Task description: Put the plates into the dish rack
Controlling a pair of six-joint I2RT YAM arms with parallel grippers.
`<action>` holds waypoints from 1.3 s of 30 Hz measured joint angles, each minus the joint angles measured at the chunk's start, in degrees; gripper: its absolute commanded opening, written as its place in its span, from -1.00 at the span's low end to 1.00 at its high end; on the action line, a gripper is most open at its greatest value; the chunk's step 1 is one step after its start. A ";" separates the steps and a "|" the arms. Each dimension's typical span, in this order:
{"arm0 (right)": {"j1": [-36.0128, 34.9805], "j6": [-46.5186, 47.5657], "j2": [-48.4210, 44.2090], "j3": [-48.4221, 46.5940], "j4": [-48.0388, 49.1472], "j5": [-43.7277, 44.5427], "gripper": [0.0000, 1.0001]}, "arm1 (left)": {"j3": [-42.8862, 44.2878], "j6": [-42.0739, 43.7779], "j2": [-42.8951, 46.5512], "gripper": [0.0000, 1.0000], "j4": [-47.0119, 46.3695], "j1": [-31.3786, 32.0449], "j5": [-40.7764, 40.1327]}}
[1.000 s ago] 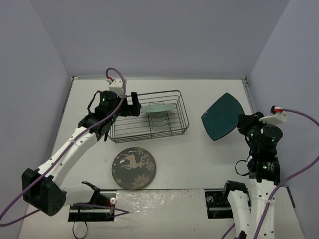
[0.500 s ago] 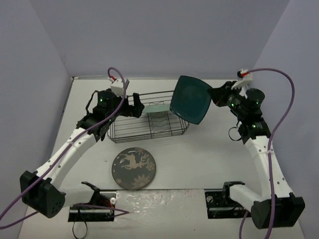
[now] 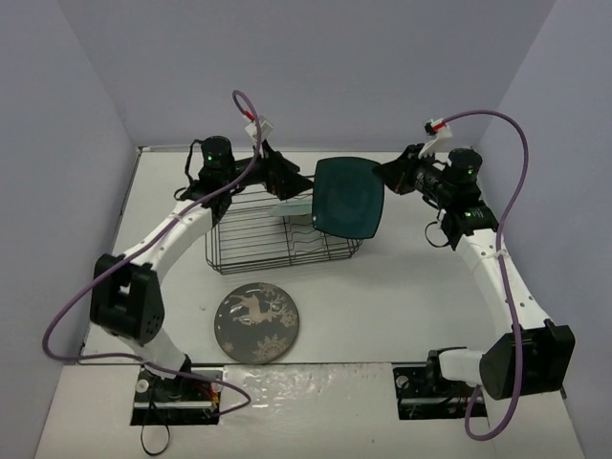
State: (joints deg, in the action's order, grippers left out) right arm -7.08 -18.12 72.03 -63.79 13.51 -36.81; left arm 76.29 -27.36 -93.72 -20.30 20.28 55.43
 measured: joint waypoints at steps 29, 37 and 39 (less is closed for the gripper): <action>-0.80 -4.62 3.56 -1.35 6.94 -2.04 -1.00 | 1.49 -50.81 -21.59 -0.30 -50.57 0.78 12.40; -0.86 -5.97 3.73 -1.74 9.24 -3.26 -1.00 | 0.71 -50.11 -21.34 -1.00 -50.22 0.60 12.62; -0.87 -4.95 3.73 -2.00 8.67 -3.62 -1.00 | 0.05 -48.02 -20.57 -1.00 -49.76 0.57 12.54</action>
State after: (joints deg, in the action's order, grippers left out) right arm -7.95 -23.06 75.77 -65.79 22.18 -40.43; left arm 76.34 -75.37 -114.29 -70.07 20.85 67.97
